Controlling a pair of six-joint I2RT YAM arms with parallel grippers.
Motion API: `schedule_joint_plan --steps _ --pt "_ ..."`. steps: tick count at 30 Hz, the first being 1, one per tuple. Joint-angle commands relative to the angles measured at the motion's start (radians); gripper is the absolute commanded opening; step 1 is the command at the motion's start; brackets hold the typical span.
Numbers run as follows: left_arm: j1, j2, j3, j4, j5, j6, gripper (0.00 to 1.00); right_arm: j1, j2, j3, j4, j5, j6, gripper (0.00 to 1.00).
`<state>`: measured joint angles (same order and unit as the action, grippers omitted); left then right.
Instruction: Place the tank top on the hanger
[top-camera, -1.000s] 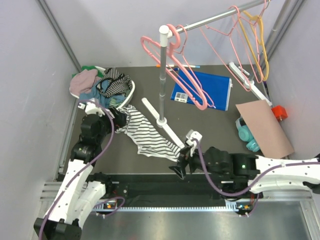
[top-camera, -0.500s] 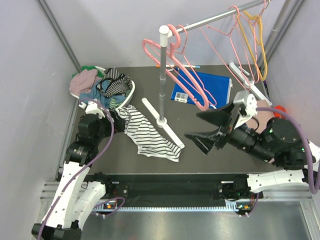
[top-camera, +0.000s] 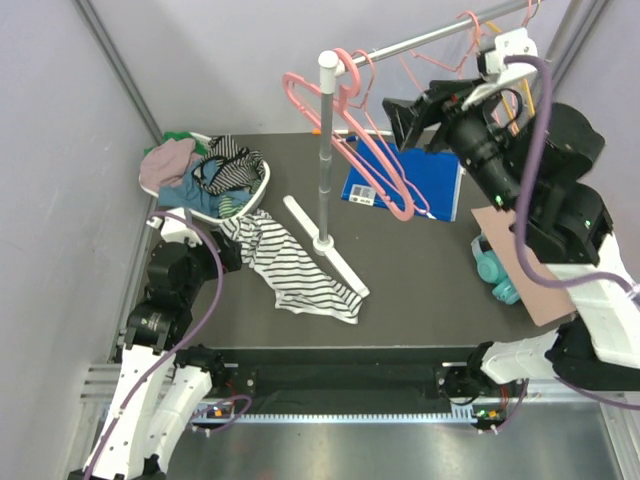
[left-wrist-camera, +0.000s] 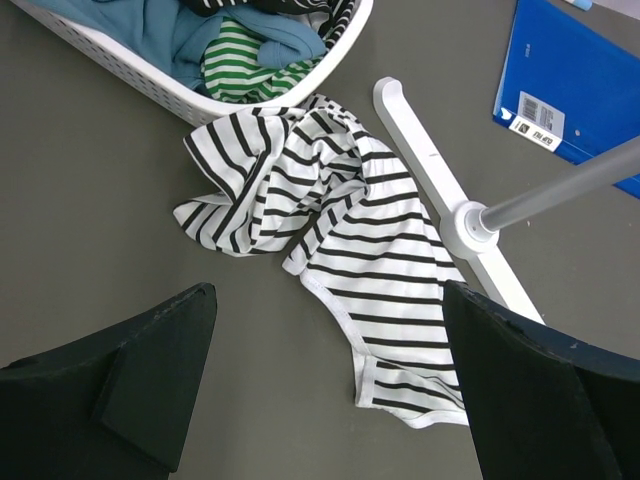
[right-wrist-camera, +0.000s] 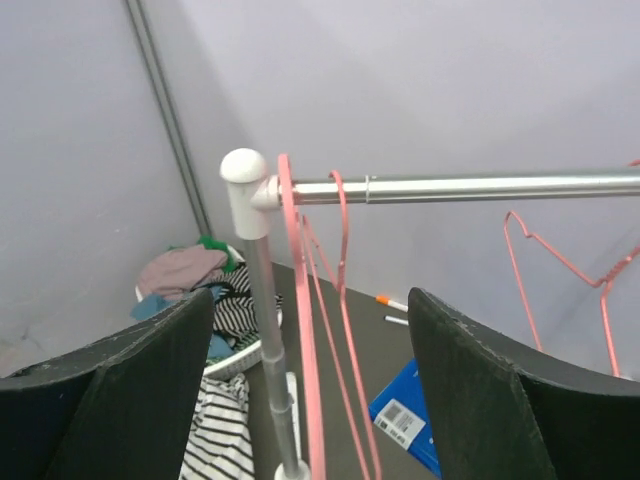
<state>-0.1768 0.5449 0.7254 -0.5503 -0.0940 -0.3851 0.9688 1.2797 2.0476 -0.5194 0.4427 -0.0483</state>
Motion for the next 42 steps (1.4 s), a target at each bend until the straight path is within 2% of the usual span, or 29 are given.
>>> schedule_joint_plan --steps 1,5,11,20,23,28,34,35,38,39,40,41,42 --pt "-0.001 -0.002 -0.007 0.027 0.022 0.022 0.99 -0.162 0.076 0.036 -0.054 -0.24 0.071 0.77" --pt "-0.001 -0.003 -0.009 0.027 0.037 0.022 0.99 -0.289 0.093 -0.027 -0.016 -0.318 0.097 0.76" --pt "-0.001 0.001 -0.014 0.035 0.062 0.025 0.99 -0.38 0.073 -0.153 0.033 -0.438 0.131 0.73" --pt "-0.001 0.009 -0.012 0.035 0.068 0.029 0.99 -0.427 0.076 -0.27 0.039 -0.535 0.116 0.73" --pt "-0.001 0.012 -0.014 0.035 0.069 0.031 0.99 -0.438 0.092 -0.276 0.035 -0.55 0.114 0.69" --pt "-0.001 0.02 -0.014 0.035 0.074 0.032 0.99 -0.44 0.109 -0.279 0.03 -0.579 0.107 0.55" --pt "-0.001 0.027 -0.012 0.039 0.089 0.035 0.99 -0.44 0.124 -0.279 0.019 -0.582 0.099 0.52" --pt "-0.001 0.029 -0.012 0.039 0.089 0.035 0.99 -0.44 0.127 -0.277 0.016 -0.584 0.099 0.49" --pt "-0.001 0.027 -0.012 0.038 0.089 0.035 0.99 -0.44 0.127 -0.276 0.015 -0.581 0.097 0.32" --pt "-0.001 0.027 -0.014 0.038 0.089 0.035 0.99 -0.44 0.125 -0.273 0.016 -0.579 0.099 0.2" --pt "-0.001 0.026 -0.014 0.039 0.089 0.035 0.99 -0.44 0.122 -0.271 0.018 -0.578 0.099 0.15" --pt "-0.001 0.027 -0.014 0.039 0.089 0.035 0.99 -0.44 0.119 -0.271 0.022 -0.57 0.1 0.05" --pt "0.0 0.027 -0.014 0.039 0.089 0.037 0.99 -0.44 0.112 -0.268 0.022 -0.564 0.102 0.01"
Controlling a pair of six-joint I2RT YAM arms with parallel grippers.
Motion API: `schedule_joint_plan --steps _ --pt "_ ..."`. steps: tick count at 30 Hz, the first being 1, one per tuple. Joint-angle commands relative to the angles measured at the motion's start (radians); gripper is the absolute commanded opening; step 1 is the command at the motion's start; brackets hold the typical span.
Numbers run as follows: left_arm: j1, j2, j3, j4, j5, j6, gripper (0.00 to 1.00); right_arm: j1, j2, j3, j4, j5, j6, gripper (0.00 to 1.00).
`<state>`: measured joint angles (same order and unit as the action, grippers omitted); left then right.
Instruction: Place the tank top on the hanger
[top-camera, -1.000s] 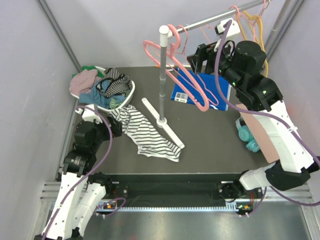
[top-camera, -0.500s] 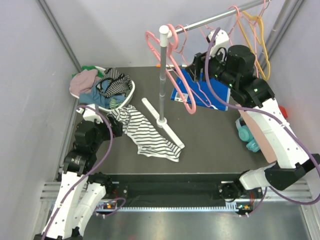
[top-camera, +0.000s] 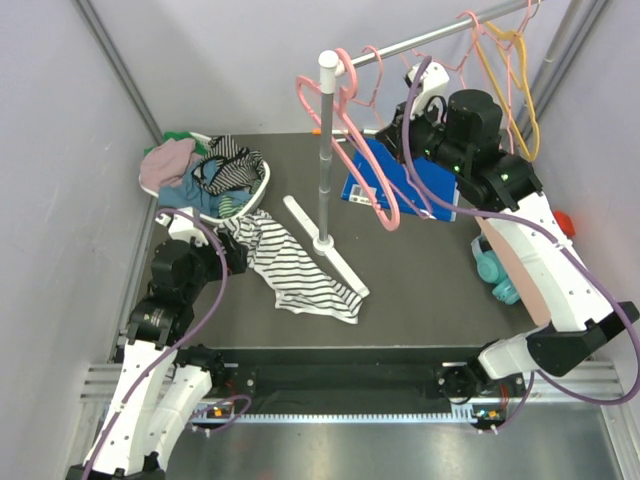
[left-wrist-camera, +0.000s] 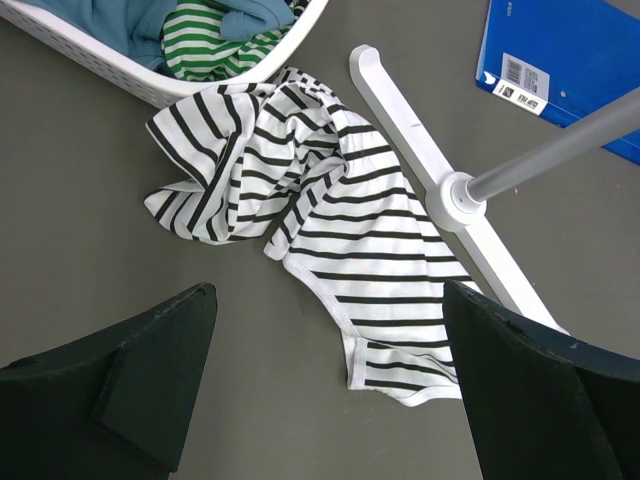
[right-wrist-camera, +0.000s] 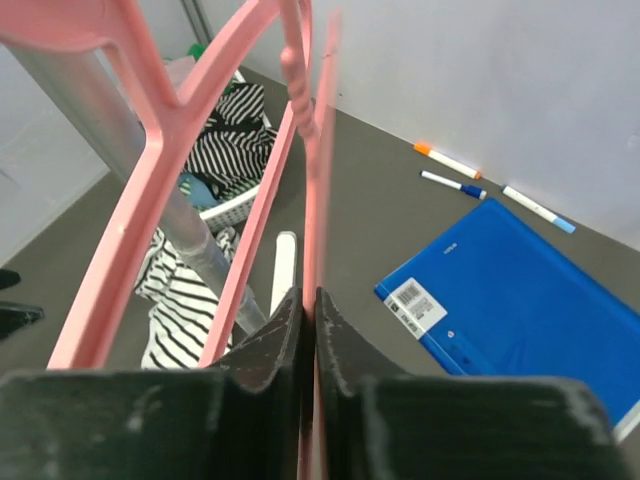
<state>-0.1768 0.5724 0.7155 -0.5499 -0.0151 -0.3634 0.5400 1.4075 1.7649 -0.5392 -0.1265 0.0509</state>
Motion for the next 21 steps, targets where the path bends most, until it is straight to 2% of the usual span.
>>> schedule_joint_plan --steps 1,12,18,21 --pt "-0.001 0.0 -0.004 0.039 0.01 0.015 0.99 -0.011 -0.021 0.025 0.042 0.01 0.004 0.0" --pt "-0.001 0.007 -0.007 0.042 0.01 0.012 0.99 -0.011 -0.097 0.088 0.036 0.042 0.012 0.0" --pt "-0.001 0.023 -0.007 0.045 0.01 0.015 0.99 -0.011 -0.194 0.001 0.048 0.067 0.02 0.0" --pt "-0.001 0.024 -0.007 0.045 0.041 0.02 0.99 -0.011 -0.276 -0.096 0.05 0.09 0.038 0.0"
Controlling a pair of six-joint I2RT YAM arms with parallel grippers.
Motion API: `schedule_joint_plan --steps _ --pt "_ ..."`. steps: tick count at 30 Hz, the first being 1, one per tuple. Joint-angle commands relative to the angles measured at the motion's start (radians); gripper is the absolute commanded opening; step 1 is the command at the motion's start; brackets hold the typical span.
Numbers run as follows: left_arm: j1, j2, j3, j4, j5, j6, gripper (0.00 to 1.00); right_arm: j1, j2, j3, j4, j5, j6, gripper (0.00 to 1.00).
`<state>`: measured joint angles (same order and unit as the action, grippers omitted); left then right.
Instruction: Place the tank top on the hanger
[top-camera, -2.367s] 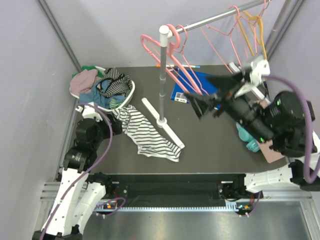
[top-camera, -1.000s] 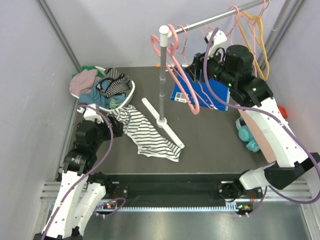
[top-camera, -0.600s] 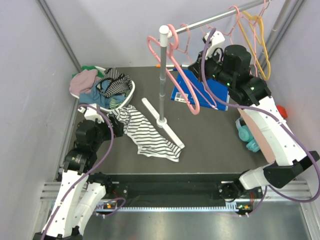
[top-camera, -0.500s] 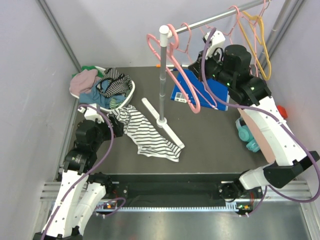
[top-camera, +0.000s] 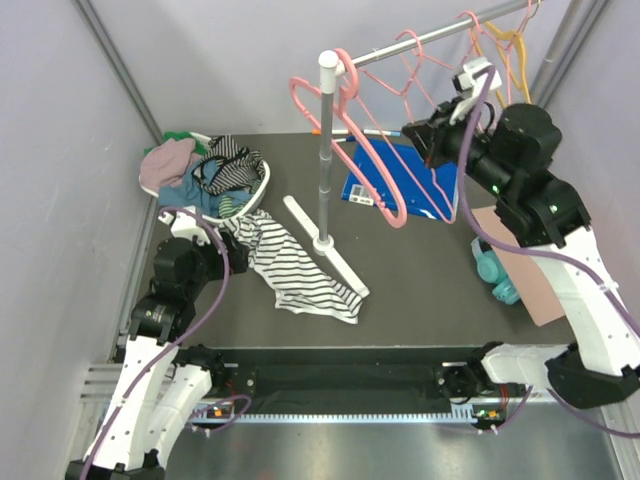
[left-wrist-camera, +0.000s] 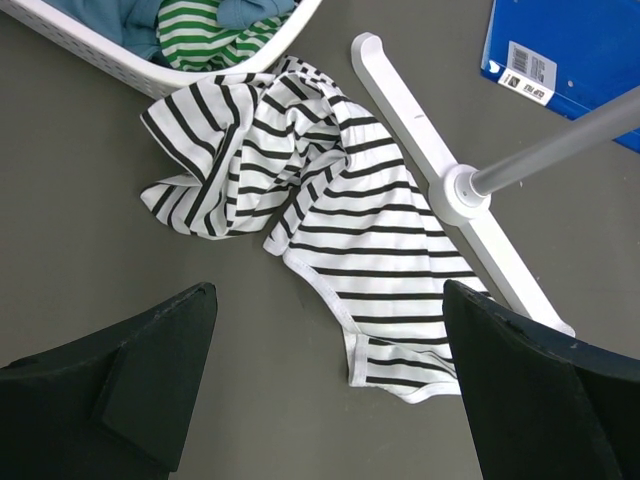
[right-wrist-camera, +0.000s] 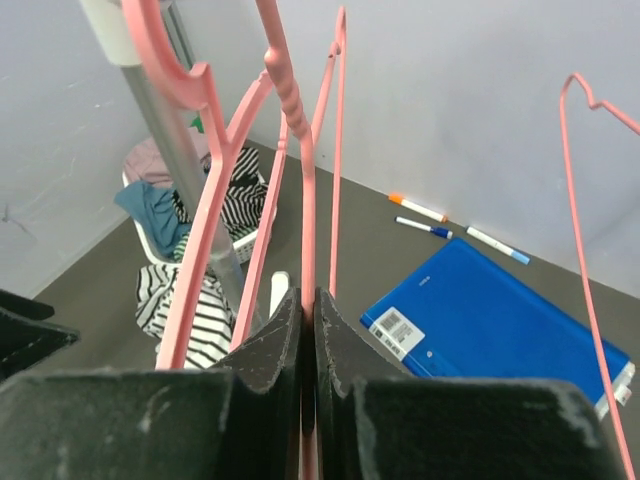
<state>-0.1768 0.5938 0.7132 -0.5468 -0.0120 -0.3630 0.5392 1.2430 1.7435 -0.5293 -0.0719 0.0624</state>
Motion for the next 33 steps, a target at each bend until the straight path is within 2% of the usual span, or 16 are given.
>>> schedule_joint_plan --steps 1,8,13,16,19,22,28,33 --pt "-0.001 0.004 -0.004 0.042 0.038 0.021 0.99 -0.01 -0.137 -0.141 0.043 0.047 0.034 0.0" --pt "-0.001 -0.009 -0.006 0.044 0.056 0.03 0.99 -0.008 -0.427 -0.514 0.017 0.22 0.163 0.0" --pt "-0.001 -0.012 -0.008 0.047 0.063 0.035 0.99 -0.008 -0.631 -0.695 -0.118 0.212 0.237 0.0" --pt "-0.001 -0.002 -0.011 0.047 0.04 0.015 0.99 -0.008 -0.73 -0.746 -0.205 0.152 0.272 0.0" --pt "-0.001 0.02 -0.006 0.032 0.021 -0.005 0.99 -0.008 -0.806 -0.725 -0.317 0.089 0.287 0.0" --pt "-0.001 0.043 0.005 0.009 -0.057 -0.034 0.99 -0.01 -0.818 -0.658 -0.449 0.026 0.267 0.0" --pt "-0.001 0.024 0.003 0.024 -0.108 -0.158 0.99 -0.012 -0.841 -0.596 -0.541 -0.187 0.222 0.0" --pt "-0.001 0.015 -0.063 0.091 -0.115 -0.235 0.98 -0.022 -0.826 -0.511 -0.621 -0.341 0.139 0.0"
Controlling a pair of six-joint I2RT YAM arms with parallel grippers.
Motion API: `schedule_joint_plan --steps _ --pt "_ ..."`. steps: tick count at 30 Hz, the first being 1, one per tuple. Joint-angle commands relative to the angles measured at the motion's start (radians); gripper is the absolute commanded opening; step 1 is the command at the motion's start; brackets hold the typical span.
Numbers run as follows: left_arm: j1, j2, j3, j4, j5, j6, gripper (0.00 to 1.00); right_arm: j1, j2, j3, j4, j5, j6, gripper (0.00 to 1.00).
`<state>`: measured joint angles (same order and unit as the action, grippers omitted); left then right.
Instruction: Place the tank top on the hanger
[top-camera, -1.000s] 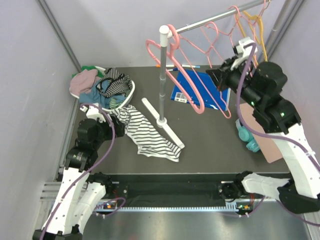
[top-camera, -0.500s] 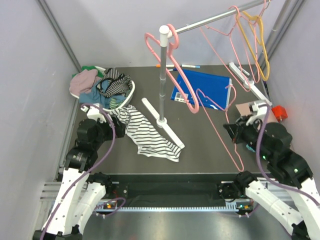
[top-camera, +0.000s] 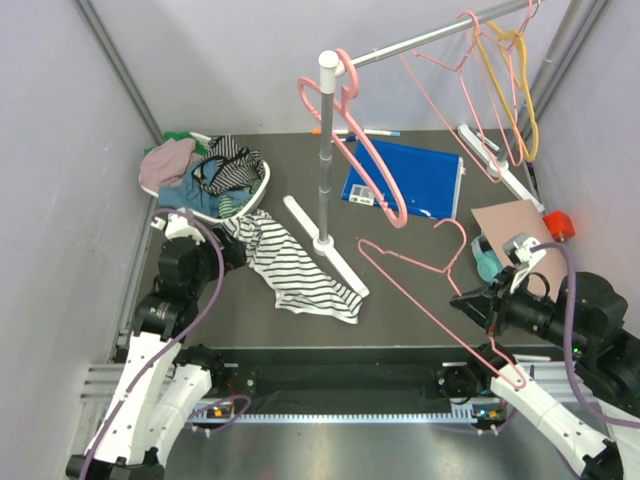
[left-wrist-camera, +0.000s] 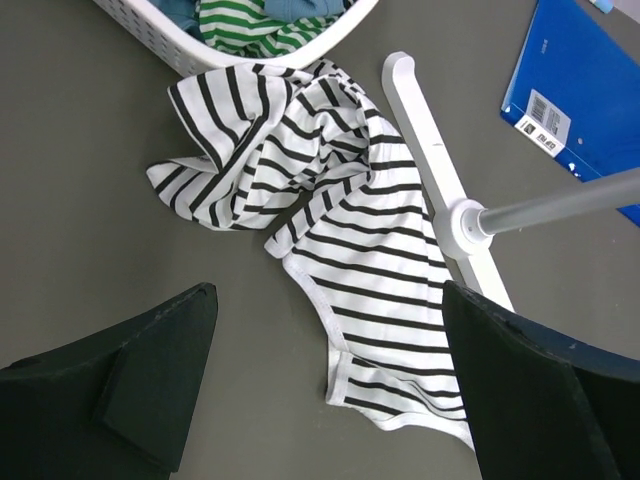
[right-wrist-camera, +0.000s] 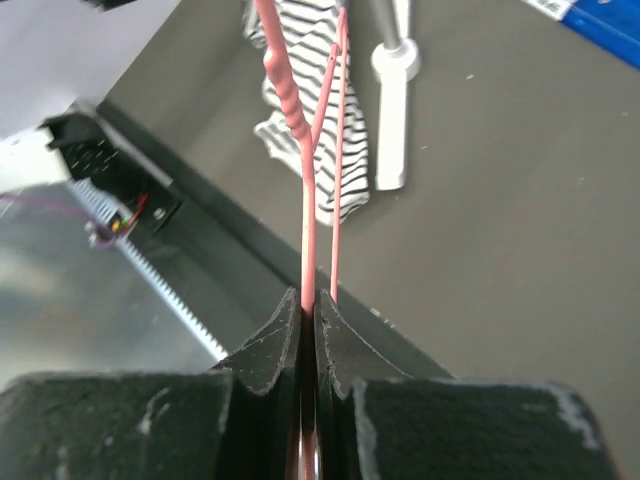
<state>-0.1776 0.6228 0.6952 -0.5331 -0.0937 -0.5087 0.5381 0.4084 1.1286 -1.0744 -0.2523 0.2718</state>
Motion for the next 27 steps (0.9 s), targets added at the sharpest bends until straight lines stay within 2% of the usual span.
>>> schedule_joint_plan --steps 1,5,11,18,21,27 --pt "0.0 -0.018 -0.074 0.091 -0.041 -0.093 0.97 -0.024 0.013 0.123 -0.087 -0.191 -0.095 0.0" --pt "-0.003 -0.005 -0.14 0.153 -0.02 -0.067 0.96 -0.049 0.049 0.186 -0.15 -0.287 -0.183 0.0" --pt "-0.034 0.037 -0.232 0.258 0.045 -0.065 0.95 -0.082 0.079 0.206 -0.082 -0.399 -0.184 0.0" --pt "-0.197 0.101 -0.267 0.283 -0.075 -0.057 0.95 -0.167 0.151 0.224 0.046 -0.508 -0.2 0.0" --pt "-0.233 0.112 -0.276 0.297 -0.061 -0.057 0.95 -0.196 0.188 0.249 0.085 -0.547 -0.2 0.0" --pt "-0.29 0.14 -0.35 0.39 -0.006 -0.088 0.88 -0.201 0.231 0.258 0.163 -0.574 -0.183 0.0"
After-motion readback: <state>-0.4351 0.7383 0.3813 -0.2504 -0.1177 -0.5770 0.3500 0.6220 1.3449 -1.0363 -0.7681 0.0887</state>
